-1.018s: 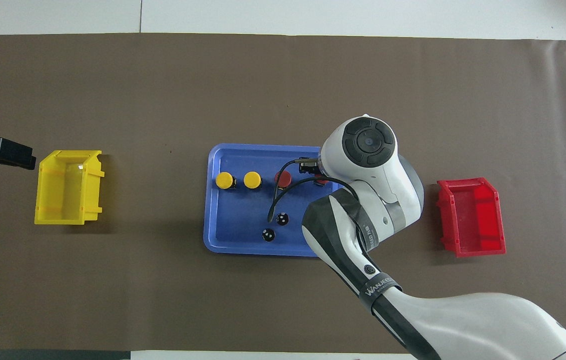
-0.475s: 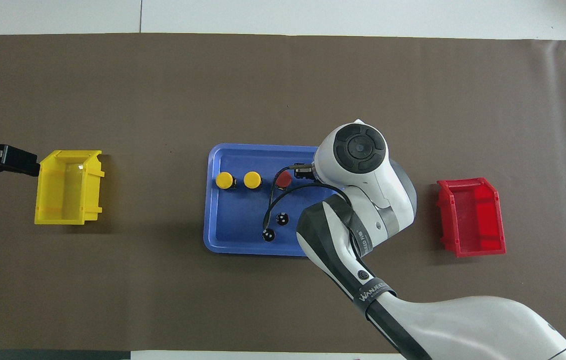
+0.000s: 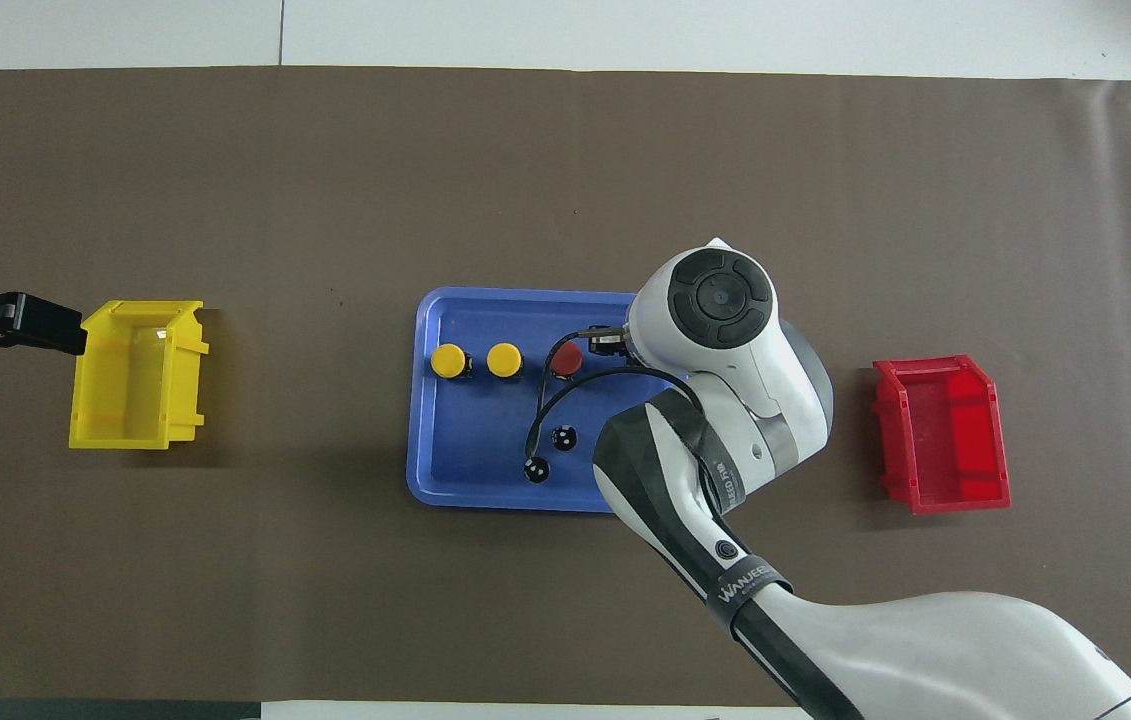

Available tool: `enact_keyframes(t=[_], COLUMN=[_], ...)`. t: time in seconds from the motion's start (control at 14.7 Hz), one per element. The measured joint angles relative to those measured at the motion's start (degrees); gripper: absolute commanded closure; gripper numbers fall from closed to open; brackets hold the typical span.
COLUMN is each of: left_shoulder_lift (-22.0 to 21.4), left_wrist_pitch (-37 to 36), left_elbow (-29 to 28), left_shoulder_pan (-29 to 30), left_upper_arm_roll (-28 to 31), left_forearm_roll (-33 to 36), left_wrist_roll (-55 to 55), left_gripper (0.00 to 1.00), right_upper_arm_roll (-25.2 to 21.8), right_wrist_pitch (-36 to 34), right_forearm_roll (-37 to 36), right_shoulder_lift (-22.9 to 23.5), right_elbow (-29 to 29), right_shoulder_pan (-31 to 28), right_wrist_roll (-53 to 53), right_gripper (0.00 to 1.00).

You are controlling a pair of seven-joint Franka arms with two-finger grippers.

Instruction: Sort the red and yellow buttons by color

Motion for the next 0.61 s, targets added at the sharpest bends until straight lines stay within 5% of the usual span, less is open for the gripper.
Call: enact_keyframes(t=[0.34, 0.61], left_shoulder_lift=[-0.80, -0.80], left_wrist_pitch=[0.91, 2.81], left_elbow=[-1.30, -1.49], left_shoulder_pan=[-0.06, -1.18], left_upper_arm_roll=[-0.19, -0.58], left_forearm_roll=[-0.02, -0.09], left_wrist_roll=[-0.25, -2.59], left_gripper=[0.02, 0.02], right_upper_arm_roll=[-0.45, -0.64], right_wrist_pitch=[-11.99, -17.77], right_forearm_roll=[0.00, 0.00], right_shoulder_lift=[-4.06, -13.25], right_elbow=[7.37, 2.45], right_shoulder_pan=[-2.01, -8.25], right_wrist_roll=[-1.73, -12.25], right_gripper=[0.80, 0.80])
